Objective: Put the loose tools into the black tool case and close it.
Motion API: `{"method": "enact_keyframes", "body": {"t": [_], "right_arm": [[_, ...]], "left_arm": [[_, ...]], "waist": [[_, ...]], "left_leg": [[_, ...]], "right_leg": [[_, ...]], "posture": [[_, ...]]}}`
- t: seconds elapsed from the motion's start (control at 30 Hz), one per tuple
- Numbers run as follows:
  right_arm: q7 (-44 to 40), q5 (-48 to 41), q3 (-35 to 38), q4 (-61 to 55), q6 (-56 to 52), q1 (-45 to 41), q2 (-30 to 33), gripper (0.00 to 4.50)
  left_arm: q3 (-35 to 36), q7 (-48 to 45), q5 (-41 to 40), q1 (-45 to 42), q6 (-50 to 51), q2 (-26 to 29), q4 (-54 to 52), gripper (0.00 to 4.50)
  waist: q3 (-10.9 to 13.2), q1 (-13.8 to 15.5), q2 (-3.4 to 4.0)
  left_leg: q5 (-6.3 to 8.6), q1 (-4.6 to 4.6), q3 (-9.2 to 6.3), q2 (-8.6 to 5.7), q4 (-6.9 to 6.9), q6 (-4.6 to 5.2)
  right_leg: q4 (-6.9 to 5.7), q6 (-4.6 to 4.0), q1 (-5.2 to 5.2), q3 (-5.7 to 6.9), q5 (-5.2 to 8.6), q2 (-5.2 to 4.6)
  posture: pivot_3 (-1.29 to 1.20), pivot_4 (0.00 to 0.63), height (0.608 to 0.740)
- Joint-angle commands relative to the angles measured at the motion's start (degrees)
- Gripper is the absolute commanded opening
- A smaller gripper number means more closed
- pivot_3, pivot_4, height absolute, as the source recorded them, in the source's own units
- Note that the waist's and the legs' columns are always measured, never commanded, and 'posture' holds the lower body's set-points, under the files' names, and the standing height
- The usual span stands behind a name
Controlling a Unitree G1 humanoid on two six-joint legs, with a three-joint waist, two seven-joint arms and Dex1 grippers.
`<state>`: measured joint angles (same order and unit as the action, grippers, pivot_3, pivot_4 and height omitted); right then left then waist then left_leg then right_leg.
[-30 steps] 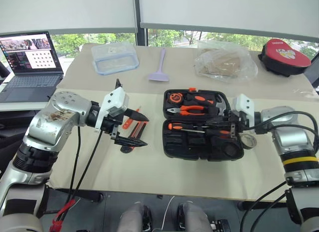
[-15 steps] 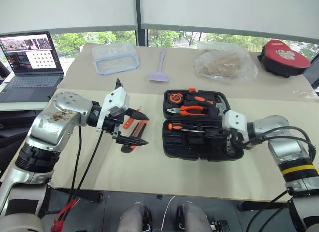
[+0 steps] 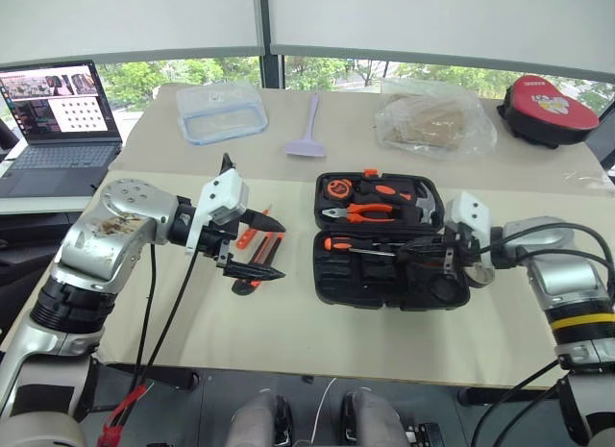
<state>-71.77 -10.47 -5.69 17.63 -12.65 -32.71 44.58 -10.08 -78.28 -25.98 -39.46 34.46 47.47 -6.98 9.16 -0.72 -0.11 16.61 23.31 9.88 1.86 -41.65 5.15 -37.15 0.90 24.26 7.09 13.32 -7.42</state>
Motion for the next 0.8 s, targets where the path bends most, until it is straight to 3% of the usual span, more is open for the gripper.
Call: {"method": "enact_keyframes", "body": {"t": [0.03,0.47,0.57,0.73,0.8], "right_arm": [[0.07,1.72,-1.17,-0.01,2.22,0.71,-0.18,0.03],[2.07,5.9,-2.81,1.85,8.74,2.62,-0.12,0.03],[2.59,-0.45,2.58,-2.54,5.01,1.19,-0.18,0.03],[1.53,-13.61,10.76,-16.2,-9.13,2.53,2.31,0.03],[2.21,-18.04,13.12,-21.83,-14.53,3.73,3.29,0.59]], "left_arm": [[0.74,-0.45,0.45,-1.71,-1.57,0.07,-0.14,4.5],[1.11,1.18,1.37,-0.48,-1.22,-0.15,-0.69,4.5],[3.98,5.7,1.13,2.5,0.5,0.03,-1.98,4.5],[14.99,17.16,-1.29,11.63,9.28,1.25,-6.4,4.5],[19.66,20.98,-0.65,17.2,12.0,2.54,-8.54,4.5]], "waist": [[0.0,-0.02,0.0],[-0.05,-0.01,-0.09],[-0.09,-0.06,-0.14],[0.06,-0.16,0.08],[0.06,-0.1,0.08]], "left_leg": [[0.0,-0.01,0.0,0.01,0.0,0.0],[0.0,-0.11,-0.02,0.01,0.0,0.0],[0.0,-0.13,-0.02,0.03,0.0,0.0],[-0.01,0.01,-0.02,0.08,0.05,-0.02],[-0.01,0.01,-0.07,0.09,0.1,-0.02]], "right_leg": [[0.0,0.0,-0.01,0.0,0.0,0.01],[0.01,0.04,-0.12,0.0,0.03,0.01],[0.0,0.03,-0.13,-0.01,0.02,0.01],[-0.05,-0.03,0.09,-0.06,0.0,0.0],[-0.01,-0.02,0.07,-0.04,0.01,0.0]], "posture": [[0.0,0.15,0.731],[0.0,0.15,0.731],[0.0,0.15,0.731],[0.0,0.15,0.731],[0.0,0.15,0.731]]}}
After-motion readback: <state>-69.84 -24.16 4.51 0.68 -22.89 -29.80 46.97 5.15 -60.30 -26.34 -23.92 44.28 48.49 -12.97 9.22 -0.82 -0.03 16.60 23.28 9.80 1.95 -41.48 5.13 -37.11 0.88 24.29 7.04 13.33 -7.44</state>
